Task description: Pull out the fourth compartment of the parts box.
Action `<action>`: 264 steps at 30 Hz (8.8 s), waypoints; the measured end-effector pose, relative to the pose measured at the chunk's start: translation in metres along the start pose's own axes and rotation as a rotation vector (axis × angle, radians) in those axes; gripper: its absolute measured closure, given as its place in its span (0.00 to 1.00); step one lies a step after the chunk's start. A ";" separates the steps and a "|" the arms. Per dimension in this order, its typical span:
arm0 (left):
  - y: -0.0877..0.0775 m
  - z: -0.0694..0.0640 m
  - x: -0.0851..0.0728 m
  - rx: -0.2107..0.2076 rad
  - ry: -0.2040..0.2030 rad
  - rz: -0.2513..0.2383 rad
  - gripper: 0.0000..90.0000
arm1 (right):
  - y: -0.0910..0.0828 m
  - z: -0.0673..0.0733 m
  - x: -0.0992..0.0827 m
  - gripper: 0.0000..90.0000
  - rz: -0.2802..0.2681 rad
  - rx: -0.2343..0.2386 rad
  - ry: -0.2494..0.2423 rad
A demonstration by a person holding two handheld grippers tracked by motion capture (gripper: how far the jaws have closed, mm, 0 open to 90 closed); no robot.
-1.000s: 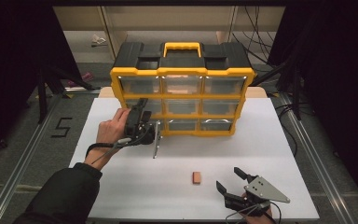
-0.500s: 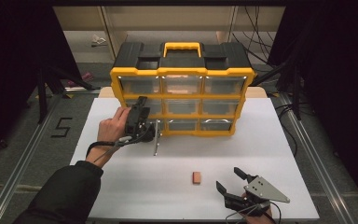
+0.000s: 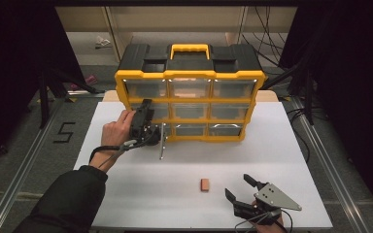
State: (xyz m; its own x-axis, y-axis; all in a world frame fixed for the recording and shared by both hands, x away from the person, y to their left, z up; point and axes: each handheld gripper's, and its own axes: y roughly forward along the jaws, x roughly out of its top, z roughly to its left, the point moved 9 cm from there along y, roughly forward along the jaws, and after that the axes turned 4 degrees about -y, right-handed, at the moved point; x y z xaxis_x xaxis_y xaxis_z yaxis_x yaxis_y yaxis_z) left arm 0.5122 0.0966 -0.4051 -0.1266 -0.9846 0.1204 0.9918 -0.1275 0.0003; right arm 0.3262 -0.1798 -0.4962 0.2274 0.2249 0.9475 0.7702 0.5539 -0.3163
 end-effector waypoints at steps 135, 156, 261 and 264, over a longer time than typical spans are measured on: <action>-0.038 -0.004 0.003 0.013 0.004 -0.077 0.89 | 0.001 -0.001 -0.002 0.27 0.021 -0.011 -0.004; -0.055 -0.004 0.005 0.017 0.000 -0.096 0.89 | 0.002 -0.001 -0.002 0.27 0.021 -0.011 -0.002; -0.122 -0.025 0.007 0.017 -0.008 -0.156 0.87 | 0.005 0.001 -0.007 0.28 0.059 -0.015 -0.043; -0.122 -0.026 0.007 0.013 -0.013 -0.161 0.86 | 0.005 0.001 -0.007 0.28 0.059 -0.014 -0.042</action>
State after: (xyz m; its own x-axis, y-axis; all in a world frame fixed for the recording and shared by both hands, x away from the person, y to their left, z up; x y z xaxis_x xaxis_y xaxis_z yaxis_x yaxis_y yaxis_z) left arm 0.3897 0.1024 -0.4297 -0.2834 -0.9501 0.1303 0.9590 -0.2814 0.0337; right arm 0.3277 -0.1775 -0.5049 0.2476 0.2907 0.9242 0.7644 0.5275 -0.3707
